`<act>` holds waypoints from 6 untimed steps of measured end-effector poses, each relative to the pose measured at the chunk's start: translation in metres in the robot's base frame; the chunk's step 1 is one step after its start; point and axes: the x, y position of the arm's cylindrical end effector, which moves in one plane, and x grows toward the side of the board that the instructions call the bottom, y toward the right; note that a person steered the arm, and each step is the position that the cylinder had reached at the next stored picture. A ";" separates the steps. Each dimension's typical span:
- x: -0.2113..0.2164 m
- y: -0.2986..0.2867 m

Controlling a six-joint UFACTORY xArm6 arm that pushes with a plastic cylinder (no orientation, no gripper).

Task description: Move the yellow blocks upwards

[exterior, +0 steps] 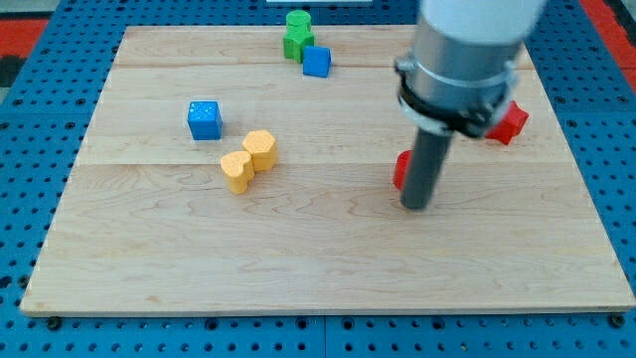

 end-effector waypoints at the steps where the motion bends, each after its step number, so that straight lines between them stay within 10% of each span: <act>1: -0.028 -0.003; 4: -0.065 0.000; 6: 0.093 -0.141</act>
